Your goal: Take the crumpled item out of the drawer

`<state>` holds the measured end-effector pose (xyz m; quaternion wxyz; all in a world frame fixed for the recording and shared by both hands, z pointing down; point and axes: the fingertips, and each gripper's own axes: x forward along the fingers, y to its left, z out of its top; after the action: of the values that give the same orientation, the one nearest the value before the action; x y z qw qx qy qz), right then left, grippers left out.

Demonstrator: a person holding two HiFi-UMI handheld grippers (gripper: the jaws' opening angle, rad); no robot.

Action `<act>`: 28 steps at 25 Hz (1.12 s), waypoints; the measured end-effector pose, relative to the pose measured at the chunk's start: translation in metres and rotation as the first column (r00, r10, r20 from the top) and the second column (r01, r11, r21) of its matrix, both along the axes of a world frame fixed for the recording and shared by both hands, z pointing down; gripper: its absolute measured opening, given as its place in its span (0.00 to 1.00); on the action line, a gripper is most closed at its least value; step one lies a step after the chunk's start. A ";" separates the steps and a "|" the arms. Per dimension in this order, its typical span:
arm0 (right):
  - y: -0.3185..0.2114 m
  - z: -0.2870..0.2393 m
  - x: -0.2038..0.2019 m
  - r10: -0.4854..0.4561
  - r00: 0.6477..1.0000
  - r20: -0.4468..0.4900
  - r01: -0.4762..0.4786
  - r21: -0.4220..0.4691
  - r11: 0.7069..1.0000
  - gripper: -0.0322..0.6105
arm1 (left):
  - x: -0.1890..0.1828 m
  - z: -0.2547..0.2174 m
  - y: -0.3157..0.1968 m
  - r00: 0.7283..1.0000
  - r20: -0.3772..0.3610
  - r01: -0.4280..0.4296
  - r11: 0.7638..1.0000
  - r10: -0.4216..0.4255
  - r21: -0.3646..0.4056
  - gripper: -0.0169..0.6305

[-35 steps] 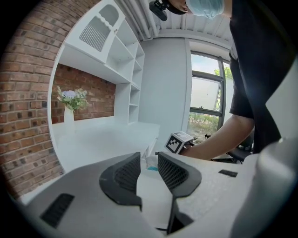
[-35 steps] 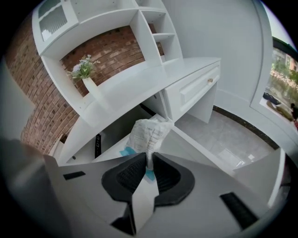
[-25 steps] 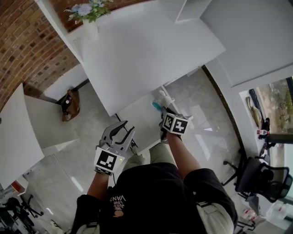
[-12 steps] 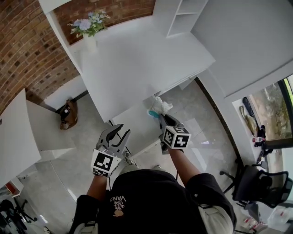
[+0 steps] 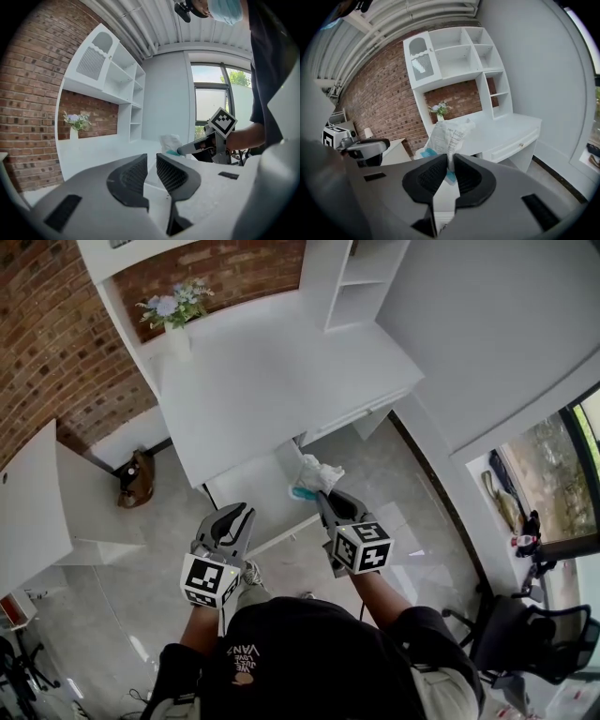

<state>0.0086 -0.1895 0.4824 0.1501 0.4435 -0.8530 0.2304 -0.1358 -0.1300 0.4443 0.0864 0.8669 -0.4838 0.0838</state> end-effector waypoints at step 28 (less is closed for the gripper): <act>0.152 -0.085 0.106 -0.194 0.969 0.152 0.167 0.175 0.970 0.12 | 0.104 -0.020 0.143 0.982 0.080 0.166 0.985 -0.169 0.045 0.04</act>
<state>0.1148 -0.0380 0.3976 0.0619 0.3533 -0.9154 0.1828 -0.0315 0.0128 0.4245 0.0560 0.8203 -0.5598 0.1031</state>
